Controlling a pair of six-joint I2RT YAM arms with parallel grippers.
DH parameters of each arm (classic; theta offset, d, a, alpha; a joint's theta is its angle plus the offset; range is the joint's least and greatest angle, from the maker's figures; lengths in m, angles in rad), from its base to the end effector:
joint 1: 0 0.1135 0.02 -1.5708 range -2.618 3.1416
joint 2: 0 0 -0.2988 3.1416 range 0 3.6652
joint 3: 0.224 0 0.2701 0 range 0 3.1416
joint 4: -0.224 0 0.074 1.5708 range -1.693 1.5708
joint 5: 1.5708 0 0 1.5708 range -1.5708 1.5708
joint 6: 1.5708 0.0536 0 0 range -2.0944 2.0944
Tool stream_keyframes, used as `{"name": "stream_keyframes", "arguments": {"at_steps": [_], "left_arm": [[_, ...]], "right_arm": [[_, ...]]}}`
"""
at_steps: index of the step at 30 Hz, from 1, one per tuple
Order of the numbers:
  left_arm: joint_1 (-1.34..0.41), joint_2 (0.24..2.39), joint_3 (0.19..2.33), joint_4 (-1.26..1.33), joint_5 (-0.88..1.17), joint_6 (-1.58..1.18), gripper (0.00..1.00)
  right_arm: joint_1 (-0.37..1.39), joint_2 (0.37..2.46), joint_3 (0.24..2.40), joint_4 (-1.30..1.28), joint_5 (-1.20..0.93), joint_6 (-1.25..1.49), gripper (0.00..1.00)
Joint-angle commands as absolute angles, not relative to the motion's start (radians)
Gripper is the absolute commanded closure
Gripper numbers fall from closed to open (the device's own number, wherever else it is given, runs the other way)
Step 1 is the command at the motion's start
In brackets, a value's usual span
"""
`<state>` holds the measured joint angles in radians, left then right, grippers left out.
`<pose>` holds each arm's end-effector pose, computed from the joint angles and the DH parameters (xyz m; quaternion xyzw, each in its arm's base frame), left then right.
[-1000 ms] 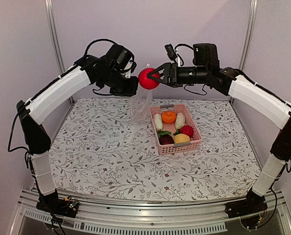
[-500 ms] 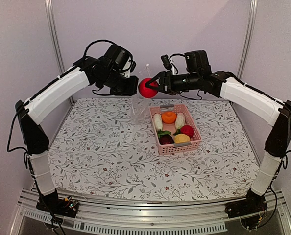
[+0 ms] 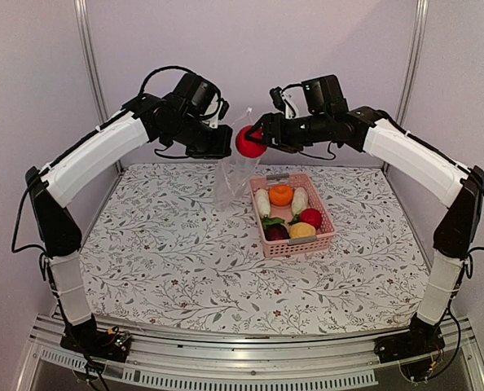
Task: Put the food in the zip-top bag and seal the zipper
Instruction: Place the fake fruit in the zipper food storage bag.
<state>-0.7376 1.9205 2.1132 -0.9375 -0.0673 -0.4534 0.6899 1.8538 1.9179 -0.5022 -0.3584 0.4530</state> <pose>0.3451 -0.3088 0.4171 0.1163 0.9081 -0.1995 0.3494 0.3543 0.3167 0.4245 -0.1931 0.8132 0.4121 0.3627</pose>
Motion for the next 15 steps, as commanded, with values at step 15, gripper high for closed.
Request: {"name": "stream_keyframes", "arguments": {"at_steps": [15], "left_arm": [[-0.669,1.868,2.003,-0.832,0.069,-0.543,1.00]], "right_arm": [[0.692,1.867,2.087,-0.672,-0.306,0.459,0.01]]}}
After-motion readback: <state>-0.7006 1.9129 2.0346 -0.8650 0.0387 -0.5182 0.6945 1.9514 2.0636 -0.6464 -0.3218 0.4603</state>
